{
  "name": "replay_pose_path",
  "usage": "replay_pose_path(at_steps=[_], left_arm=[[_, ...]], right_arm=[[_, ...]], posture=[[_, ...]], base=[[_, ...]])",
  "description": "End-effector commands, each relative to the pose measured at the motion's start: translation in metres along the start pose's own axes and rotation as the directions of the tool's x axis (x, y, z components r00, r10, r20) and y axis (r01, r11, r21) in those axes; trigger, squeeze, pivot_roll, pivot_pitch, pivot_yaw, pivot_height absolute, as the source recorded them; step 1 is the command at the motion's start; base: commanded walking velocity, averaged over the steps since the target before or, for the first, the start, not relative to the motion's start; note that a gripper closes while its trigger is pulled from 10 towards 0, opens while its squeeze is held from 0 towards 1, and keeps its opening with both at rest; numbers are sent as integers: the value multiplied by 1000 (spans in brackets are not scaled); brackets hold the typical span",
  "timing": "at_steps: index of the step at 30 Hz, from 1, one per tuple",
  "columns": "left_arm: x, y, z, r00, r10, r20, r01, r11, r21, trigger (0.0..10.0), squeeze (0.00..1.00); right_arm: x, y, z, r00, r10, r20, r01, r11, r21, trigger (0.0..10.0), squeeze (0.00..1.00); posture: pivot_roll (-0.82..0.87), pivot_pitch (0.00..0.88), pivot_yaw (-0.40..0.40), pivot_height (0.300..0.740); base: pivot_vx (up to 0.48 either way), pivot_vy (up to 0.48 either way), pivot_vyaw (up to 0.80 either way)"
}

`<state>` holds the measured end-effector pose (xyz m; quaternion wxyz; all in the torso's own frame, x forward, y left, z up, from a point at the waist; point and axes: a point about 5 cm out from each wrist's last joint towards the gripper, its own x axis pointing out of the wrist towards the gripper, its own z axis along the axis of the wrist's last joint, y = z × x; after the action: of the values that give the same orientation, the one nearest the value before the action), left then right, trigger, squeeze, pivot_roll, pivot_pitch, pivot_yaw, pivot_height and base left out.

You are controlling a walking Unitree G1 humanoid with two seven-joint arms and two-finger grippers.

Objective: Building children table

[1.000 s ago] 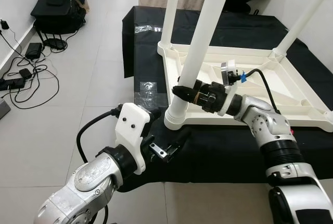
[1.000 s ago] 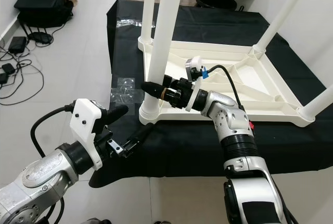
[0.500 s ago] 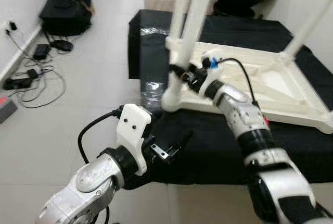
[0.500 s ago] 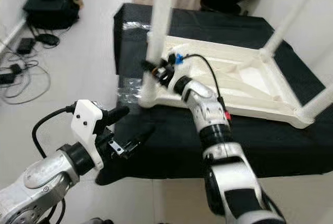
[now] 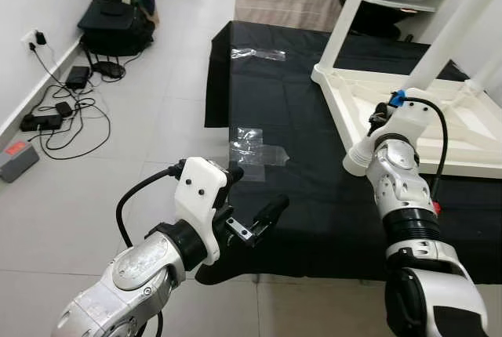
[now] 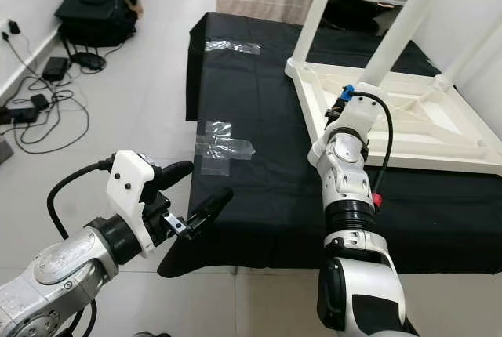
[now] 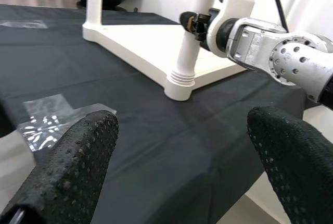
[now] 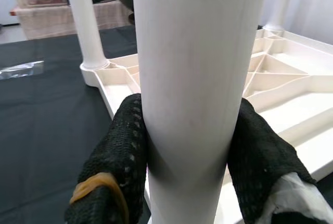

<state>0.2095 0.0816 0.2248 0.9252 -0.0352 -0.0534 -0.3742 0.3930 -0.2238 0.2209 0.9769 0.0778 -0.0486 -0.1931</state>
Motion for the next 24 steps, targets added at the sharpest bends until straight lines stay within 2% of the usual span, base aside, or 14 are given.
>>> replay_pose_path(at_steps=[1,2,4,5,6,7,13,16,17,19,20,22,23,24], left_arm=[[0,-1,-2,1000,-5,-12,5,1000,2,10000,0],[0,-1,-2,1000,-5,-12,5,1000,2,10000,0],[0,-1,-2,1000,-5,-12,5,1000,2,10000,0],[0,-1,-2,1000,-5,-11,5,1000,1,10000,0],[0,-1,-2,1000,-5,-10,5,1000,1,10000,0],[0,-2,-2,1000,-5,-10,5,1000,0,10000,0],[0,-2,-2,1000,-6,-9,6,1000,-2,10000,0],[0,-2,-1,1000,-7,-7,7,1000,-1,10000,0],[0,-2,-1,1000,-7,-7,7,1000,-1,10000,0],[1,-1,-1,1000,-7,-3,7,1000,-1,10000,0],[1,-1,-1,1000,-7,-3,7,1000,-1,10000,0],[1,-1,-1,1000,-5,-3,5,1000,0,10000,0],[1,-1,-1,1000,-5,-3,5,1000,0,10000,0],[1,-1,0,1000,-5,-2,5,1000,-1,10000,0]], right_arm=[[-2,16,-8,992,122,-25,-122,992,13,10000,0],[-1,23,-5,989,151,-9,-151,988,13,10000,694],[-1,23,-5,989,151,-9,-151,988,13,10000,694],[1,24,-3,988,157,-4,-157,987,18,10000,1000],[2,24,-2,991,135,-2,-135,991,15,10000,1000],[5,19,3,995,98,17,-99,995,12,10000,0],[11,18,17,980,193,47,-197,974,107,10000,0],[9,31,21,895,443,61,-445,871,209,10000,0],[9,31,21,895,443,61,-445,871,209,10000,0],[-4,46,18,672,737,78,-724,630,282,10000,0],[-4,46,18,672,737,78,-724,630,282,10000,0],[-29,50,12,315,944,97,-918,277,283,10000,0],[-29,50,12,315,944,97,-918,277,283,10000,0],[-40,49,8,179,980,89,-950,149,273,10000,0]], posture=[[62,147,-130,740],[64,147,-133,740],[64,147,-133,740],[65,148,-133,740],[65,148,-133,740],[65,150,-133,740],[63,151,-132,740],[61,150,-133,740],[61,150,-133,740],[63,151,-135,740],[63,151,-135,740],[66,151,-137,740],[66,151,-137,740],[66,151,-137,740]], base=[[0,0,0],[0,0,0],[0,0,0],[0,0,0],[0,0,0],[0,0,0],[0,0,0],[0,0,0],[0,0,0],[0,0,0],[0,0,0],[0,0,0],[0,0,0],[0,0,0]])
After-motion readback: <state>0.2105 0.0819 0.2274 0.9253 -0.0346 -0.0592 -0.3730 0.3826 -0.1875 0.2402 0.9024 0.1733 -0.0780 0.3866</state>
